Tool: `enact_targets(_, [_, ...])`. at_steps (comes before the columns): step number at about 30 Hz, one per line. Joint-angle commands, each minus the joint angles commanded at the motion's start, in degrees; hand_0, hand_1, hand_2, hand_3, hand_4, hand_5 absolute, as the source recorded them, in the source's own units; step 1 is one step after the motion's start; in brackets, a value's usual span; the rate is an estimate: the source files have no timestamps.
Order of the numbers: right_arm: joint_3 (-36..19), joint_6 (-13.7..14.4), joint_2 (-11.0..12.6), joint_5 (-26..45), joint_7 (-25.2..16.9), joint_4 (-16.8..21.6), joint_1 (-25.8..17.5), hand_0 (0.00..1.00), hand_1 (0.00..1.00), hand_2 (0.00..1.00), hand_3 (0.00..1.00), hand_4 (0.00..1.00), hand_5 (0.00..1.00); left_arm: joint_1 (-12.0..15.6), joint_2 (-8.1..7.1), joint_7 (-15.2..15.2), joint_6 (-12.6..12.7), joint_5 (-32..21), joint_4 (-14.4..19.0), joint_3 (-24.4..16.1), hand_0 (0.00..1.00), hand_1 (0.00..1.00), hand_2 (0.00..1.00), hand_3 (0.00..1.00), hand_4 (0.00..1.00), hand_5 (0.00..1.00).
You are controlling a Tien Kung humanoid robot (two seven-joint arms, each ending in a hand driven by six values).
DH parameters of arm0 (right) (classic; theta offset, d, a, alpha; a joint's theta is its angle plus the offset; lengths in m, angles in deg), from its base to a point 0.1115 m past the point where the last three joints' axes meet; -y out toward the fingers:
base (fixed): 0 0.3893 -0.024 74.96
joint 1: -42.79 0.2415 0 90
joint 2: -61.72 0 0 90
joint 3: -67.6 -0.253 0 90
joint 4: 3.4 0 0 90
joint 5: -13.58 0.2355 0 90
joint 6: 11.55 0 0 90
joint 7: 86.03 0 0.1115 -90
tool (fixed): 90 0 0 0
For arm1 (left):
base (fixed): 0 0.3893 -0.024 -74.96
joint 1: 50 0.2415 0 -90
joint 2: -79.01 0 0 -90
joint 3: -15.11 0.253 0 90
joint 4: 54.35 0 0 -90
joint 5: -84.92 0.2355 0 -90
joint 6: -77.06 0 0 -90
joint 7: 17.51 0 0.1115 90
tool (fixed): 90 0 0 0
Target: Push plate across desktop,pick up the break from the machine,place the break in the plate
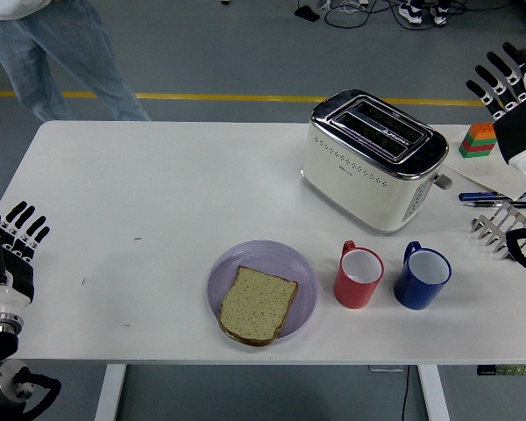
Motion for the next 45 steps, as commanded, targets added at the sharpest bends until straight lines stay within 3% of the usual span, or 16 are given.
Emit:
enact_targets(8, [-1.7, -0.6, 1.3, 3.7, 1.0, -0.6, -7.8, 0.723, 0.708, 0.74, 0.723, 0.598, 0.416, 0.2, -0.09, 0.0, 0.0, 0.1, 1.0, -0.2, 0.766, 0.755, 0.809, 0.716, 0.464, 0.998])
enact_targets(22, [-3.7, -1.3, -1.9, 3.0, 1.9, -1.1, -16.1, 0.718, 0.703, 0.733, 0.709, 0.587, 0.405, 0.1, -0.11, 0.2, 0.0, 0.2, 3.0, -0.2, 0.765, 0.753, 0.804, 0.712, 0.463, 0.998])
enact_targets(45, [-7.6, -2.4, -2.4, 1.9, 2.4, -1.4, -17.8, 0.713, 0.697, 0.723, 0.696, 0.575, 0.405, 0.2, -0.16, 1.1, -0.4, 0.7, 4.8, -0.2, 0.766, 0.752, 0.801, 0.716, 0.469, 0.998])
